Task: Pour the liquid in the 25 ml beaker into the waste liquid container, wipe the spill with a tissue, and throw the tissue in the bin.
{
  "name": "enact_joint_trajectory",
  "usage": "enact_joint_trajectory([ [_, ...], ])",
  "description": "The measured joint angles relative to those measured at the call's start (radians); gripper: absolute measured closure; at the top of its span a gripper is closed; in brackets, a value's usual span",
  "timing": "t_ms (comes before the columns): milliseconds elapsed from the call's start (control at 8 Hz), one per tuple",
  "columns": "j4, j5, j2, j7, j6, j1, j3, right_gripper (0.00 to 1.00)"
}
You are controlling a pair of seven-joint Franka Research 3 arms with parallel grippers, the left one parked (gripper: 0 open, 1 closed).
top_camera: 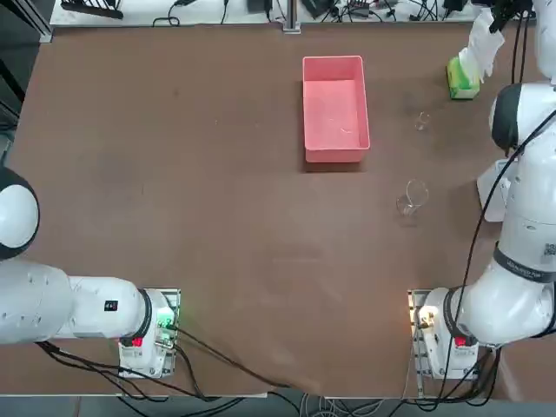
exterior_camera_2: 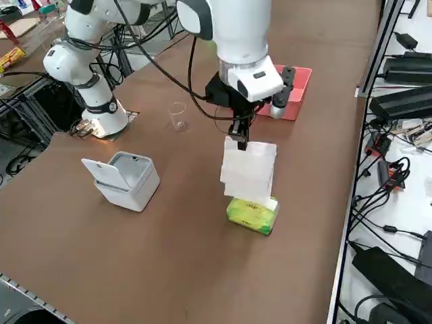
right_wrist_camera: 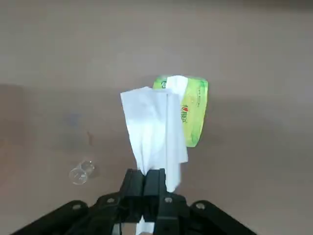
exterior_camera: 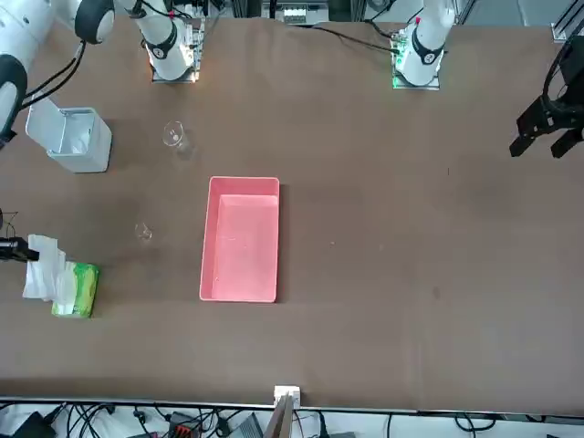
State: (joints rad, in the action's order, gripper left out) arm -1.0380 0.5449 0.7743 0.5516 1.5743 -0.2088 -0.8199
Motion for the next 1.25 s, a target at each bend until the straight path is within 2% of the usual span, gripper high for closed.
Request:
enact_joint_trajectory([
  [250,0.0,-0.001,-0.016,-0.014,-0.021,-0.018,-0.008,0.98],
  [750,0.0,-0.001,-0.032,-0.145,-0.033,-0.095,-0.013,0.98],
  [1250,-0.002,0.006,-0.032,-0.322,-0.036,-0.239,-0.005,0.98],
])
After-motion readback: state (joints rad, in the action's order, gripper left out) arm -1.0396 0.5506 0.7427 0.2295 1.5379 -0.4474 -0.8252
